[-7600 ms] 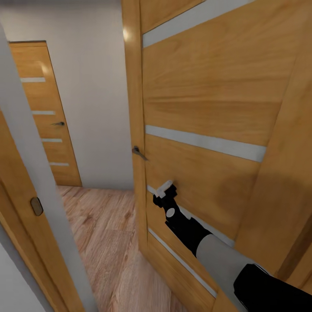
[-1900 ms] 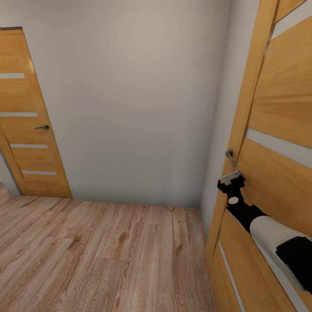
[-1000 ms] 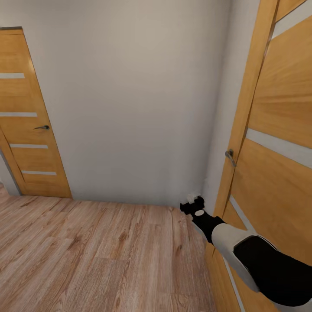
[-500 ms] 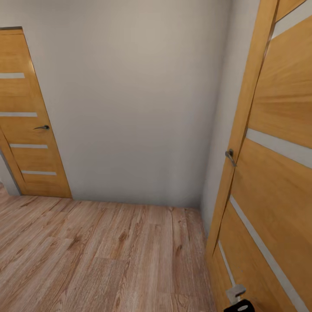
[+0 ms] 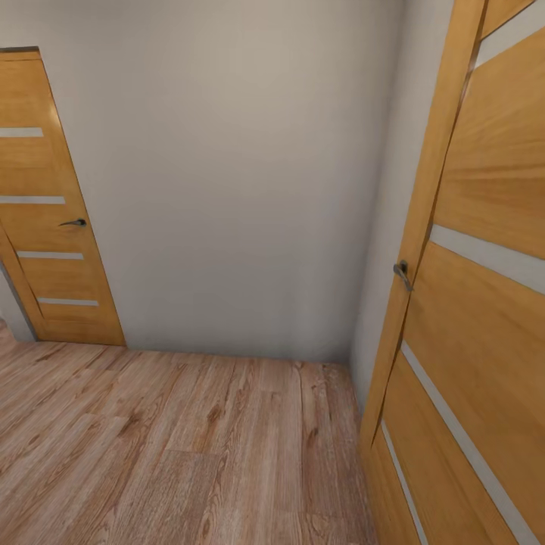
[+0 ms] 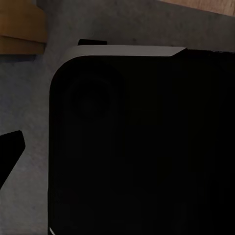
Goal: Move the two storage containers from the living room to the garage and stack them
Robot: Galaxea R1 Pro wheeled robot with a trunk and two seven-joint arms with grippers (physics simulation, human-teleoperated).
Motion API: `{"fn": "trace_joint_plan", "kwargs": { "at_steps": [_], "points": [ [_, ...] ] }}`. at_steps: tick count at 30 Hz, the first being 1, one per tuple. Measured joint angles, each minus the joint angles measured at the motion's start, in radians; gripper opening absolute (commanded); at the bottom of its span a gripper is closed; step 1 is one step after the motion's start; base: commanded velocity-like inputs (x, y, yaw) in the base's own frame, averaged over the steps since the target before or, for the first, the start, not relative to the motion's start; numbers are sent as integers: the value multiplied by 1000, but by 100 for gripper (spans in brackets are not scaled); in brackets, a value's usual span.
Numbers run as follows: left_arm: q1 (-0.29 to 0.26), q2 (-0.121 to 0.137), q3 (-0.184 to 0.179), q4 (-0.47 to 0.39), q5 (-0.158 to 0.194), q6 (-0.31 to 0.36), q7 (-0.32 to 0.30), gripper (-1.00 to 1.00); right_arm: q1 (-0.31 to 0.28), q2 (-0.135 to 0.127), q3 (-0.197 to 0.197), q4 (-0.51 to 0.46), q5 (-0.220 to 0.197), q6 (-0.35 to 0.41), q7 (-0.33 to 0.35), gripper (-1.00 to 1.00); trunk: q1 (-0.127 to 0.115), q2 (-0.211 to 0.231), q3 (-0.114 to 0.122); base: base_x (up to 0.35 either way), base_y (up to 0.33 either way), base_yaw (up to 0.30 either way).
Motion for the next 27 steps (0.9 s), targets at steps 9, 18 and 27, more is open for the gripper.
{"fn": "trace_joint_plan", "kwargs": {
  "at_steps": [9,18,27],
  "points": [
    [0,0,0,0,0,0,0,100,14,4,-1,0,-3,-49,47,100,0,0,0,0,0,0],
    [0,0,0,0,0,0,1,100,15,8,-1,0,-3,-53,49,100,0,0,0,0,0,0],
    [0,0,0,-1,0,0,0,100,15,8,-1,0,-3,-55,49,100,0,0,0,0,0,55]
  ]
}}
